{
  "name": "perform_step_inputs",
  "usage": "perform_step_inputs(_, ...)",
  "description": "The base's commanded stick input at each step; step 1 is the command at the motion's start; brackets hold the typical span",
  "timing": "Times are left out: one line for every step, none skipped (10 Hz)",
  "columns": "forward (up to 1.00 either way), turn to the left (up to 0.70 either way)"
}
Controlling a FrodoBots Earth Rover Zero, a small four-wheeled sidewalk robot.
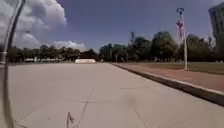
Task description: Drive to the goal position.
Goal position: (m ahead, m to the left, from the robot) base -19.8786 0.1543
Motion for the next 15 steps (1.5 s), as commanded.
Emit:
perform_step_inputs(0.85, 0.0)
perform_step_inputs(0.85, 0.0)
perform_step_inputs(0.85, 0.0)
perform_step_inputs(0.85, 0.0)
perform_step_inputs(0.85, 0.0)
perform_step_inputs(0.85, 0.0)
perform_step_inputs(0.85, 0.0)
perform_step_inputs(0.85, 0.0)
perform_step_inputs(0.85, 0.0)
perform_step_inputs(0.85, 0.0)
perform_step_inputs(0.85, 0.0)
perform_step_inputs(0.85, 0.01)
perform_step_inputs(0.85, 0.04)
perform_step_inputs(0.85, 0.19)
perform_step_inputs(0.85, 0.34)
